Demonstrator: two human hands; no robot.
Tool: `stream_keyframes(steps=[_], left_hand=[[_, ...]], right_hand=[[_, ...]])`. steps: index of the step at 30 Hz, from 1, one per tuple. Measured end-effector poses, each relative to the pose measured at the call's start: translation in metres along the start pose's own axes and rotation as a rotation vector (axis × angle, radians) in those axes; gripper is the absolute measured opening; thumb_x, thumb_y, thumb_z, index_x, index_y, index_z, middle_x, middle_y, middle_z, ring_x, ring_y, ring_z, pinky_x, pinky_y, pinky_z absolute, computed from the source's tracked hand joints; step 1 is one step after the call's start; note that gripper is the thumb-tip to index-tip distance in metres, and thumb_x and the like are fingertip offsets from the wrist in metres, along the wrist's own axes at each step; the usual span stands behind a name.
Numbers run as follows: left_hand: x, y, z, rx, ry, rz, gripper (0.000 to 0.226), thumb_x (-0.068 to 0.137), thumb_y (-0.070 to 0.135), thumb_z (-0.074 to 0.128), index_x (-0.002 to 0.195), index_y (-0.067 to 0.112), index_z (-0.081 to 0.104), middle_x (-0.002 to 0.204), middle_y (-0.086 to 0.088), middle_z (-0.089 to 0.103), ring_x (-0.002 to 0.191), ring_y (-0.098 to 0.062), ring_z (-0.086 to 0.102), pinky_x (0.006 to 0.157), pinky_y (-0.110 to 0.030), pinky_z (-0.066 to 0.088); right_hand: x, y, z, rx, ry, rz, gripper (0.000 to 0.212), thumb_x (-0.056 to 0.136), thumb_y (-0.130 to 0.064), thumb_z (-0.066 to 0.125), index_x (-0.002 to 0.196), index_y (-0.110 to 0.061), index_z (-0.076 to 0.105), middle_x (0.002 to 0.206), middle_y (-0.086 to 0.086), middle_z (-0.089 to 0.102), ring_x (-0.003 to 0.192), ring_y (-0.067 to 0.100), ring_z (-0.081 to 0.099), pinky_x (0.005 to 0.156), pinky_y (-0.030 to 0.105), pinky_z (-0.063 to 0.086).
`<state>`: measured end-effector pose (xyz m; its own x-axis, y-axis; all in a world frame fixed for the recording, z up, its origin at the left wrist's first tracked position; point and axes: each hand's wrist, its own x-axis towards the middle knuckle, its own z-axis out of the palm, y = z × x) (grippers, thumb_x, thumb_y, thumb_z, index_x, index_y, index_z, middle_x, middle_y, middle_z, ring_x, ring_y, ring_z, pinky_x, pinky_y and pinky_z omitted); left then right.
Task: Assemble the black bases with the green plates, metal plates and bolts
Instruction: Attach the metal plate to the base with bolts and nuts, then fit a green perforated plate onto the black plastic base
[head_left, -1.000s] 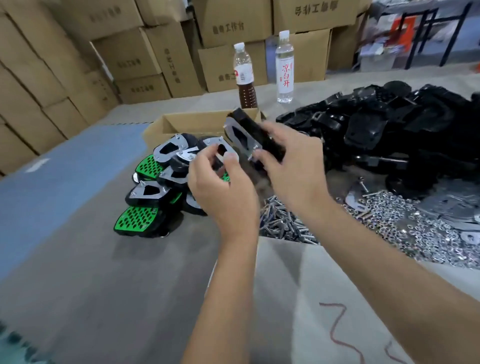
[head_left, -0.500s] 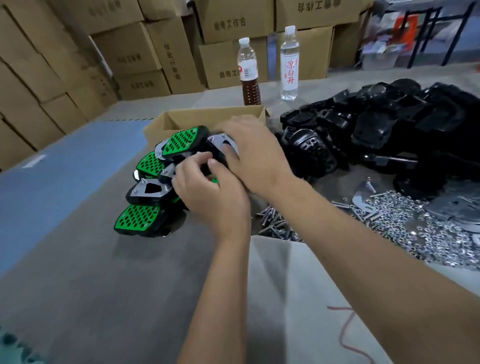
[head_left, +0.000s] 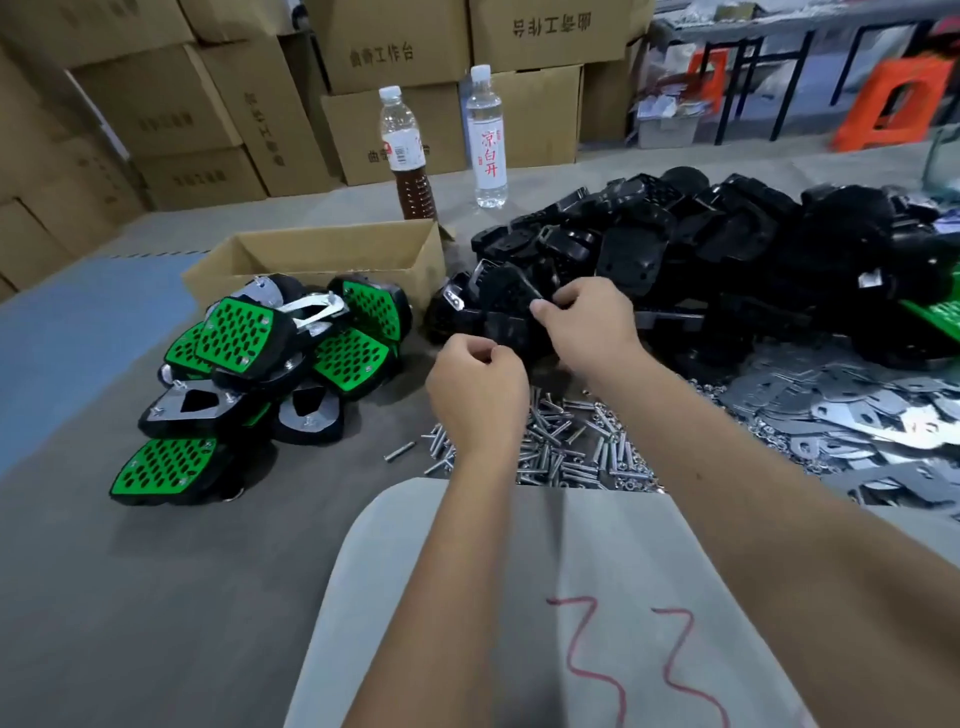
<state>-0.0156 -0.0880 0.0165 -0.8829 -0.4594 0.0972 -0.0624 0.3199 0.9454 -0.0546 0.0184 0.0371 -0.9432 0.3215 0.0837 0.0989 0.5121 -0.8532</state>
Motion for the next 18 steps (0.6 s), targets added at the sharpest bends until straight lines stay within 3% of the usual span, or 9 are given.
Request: stream_keyframes(steps=[2,6,10,12,14,16,18], left_hand=[[0.001,0.000,0.001,0.015,0.026,-0.015,0.014,0.087,0.011,0.059,0.087,0.016,0.072,0.082,0.002,0.070,0.085,-0.024,0.066,0.072,-0.033,0.048],[-0.003,0.001,0.002,0.117,0.012,0.076,0.011,0.090,0.013,0.061,0.090,0.016,0.071,0.086,0.001,0.070,0.087,-0.024,0.065,0.078,-0.035,0.050],[-0.023,0.018,0.008,0.067,0.063,0.326,0.015,0.096,0.023,0.061,0.085,0.014,0.067,0.083,0.000,0.068,0.081,-0.019,0.062,0.080,-0.039,0.048],[-0.038,0.037,0.021,-0.104,-0.171,0.194,0.036,0.097,0.048,0.059,0.092,0.013,0.068,0.083,0.002,0.071,0.081,-0.016,0.068,0.080,-0.038,0.052],[-0.056,0.054,0.042,-0.365,-0.485,-0.111,0.063,0.093,0.065,0.059,0.110,0.005,0.068,0.095,-0.005,0.075,0.088,-0.026,0.074,0.080,-0.042,0.061],[-0.075,0.065,0.062,-0.555,-0.649,-0.296,0.065,0.098,0.056,0.062,0.123,-0.005,0.064,0.094,-0.011,0.071,0.083,-0.025,0.070,0.067,-0.033,0.062],[-0.096,0.068,0.080,-0.627,-0.718,-0.399,0.052,0.104,0.039,0.061,0.125,-0.008,0.063,0.089,-0.014,0.067,0.077,-0.025,0.067,0.059,-0.028,0.057]], right_hand=[[-0.001,-0.003,-0.007,-0.047,-0.028,-0.017,0.031,0.099,-0.029,0.070,0.121,-0.007,0.073,0.108,0.012,0.072,0.104,0.032,0.068,0.096,0.047,0.057],[-0.009,0.005,-0.023,-0.180,0.117,-0.151,0.026,0.105,-0.026,0.061,0.090,-0.009,0.075,0.097,0.013,0.070,0.085,0.027,0.064,0.085,0.037,0.054],[-0.026,0.021,-0.052,-0.088,0.338,-0.246,0.018,0.105,-0.027,0.060,0.096,-0.016,0.073,0.101,0.004,0.056,0.075,0.006,0.050,0.073,0.016,0.037],[-0.041,0.030,-0.073,-0.071,0.410,-0.322,0.014,0.102,-0.025,0.065,0.095,-0.016,0.073,0.096,0.001,0.055,0.075,0.000,0.049,0.070,0.009,0.036],[-0.057,0.045,-0.094,-0.120,0.424,-0.414,0.009,0.099,-0.020,0.068,0.098,-0.014,0.074,0.095,-0.002,0.052,0.076,0.003,0.049,0.071,0.011,0.038],[-0.072,0.061,-0.109,-0.174,0.397,-0.452,0.011,0.099,-0.015,0.067,0.104,-0.012,0.076,0.100,-0.001,0.052,0.083,0.008,0.051,0.073,0.023,0.044],[-0.085,0.075,-0.126,-0.149,0.400,-0.464,0.017,0.098,-0.008,0.063,0.108,-0.013,0.077,0.101,0.000,0.057,0.088,0.011,0.055,0.077,0.021,0.044]])
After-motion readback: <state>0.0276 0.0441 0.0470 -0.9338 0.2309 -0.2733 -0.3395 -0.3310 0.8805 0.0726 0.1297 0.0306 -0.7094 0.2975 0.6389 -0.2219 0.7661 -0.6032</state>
